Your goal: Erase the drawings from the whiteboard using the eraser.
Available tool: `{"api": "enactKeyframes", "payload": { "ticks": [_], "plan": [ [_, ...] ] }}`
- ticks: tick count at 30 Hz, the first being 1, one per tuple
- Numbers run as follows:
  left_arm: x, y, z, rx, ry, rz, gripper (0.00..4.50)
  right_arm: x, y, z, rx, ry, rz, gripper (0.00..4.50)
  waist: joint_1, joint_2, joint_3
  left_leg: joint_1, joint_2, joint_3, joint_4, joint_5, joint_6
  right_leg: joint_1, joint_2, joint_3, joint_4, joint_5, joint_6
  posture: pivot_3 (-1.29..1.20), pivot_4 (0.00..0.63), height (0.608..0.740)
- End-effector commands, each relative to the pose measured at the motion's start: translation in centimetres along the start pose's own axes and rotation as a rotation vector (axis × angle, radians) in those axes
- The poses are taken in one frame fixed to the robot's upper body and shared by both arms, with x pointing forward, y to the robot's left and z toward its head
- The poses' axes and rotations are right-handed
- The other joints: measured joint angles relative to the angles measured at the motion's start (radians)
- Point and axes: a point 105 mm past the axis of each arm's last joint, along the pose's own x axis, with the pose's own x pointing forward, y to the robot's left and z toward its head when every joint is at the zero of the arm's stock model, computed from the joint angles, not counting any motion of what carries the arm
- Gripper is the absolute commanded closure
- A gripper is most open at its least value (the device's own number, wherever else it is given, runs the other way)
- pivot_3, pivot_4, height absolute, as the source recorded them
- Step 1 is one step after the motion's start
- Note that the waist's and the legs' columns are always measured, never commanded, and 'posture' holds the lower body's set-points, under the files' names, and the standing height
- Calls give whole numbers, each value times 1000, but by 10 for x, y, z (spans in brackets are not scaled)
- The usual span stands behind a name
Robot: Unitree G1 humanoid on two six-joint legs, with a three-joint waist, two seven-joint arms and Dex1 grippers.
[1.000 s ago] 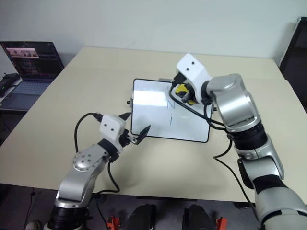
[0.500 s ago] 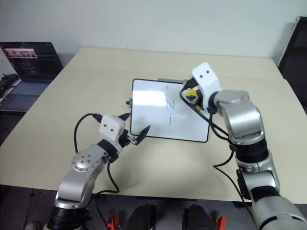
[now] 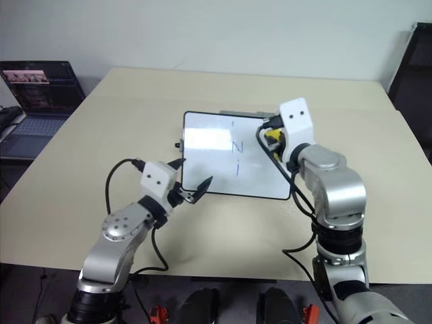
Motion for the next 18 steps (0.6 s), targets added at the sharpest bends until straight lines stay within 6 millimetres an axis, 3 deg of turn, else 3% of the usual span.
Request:
{"api": "enactKeyframes", "payload": {
  "ticks": [1,10,18],
  "plan": [
    [3,-1,12,18,-47,-12,0,-5,1,17,-37,-72,4,3416,0,0,0,0,0,0,0,0,0,0,0,0,0,0,0,0,150,740],
    [2,1,11,19,-43,-4,0,17,10,44,-370,-156,97,3416,-2,0,0,0,0,1,1,0,0,0,1,0,0,0,0,0,150,740],
    [0,2,11,23,-39,8,0,43,34,43,-550,-145,231,3416,-2,0,0,0,0,1,1,0,0,0,1,0,1,0,0,0,150,740]
  ]
}}
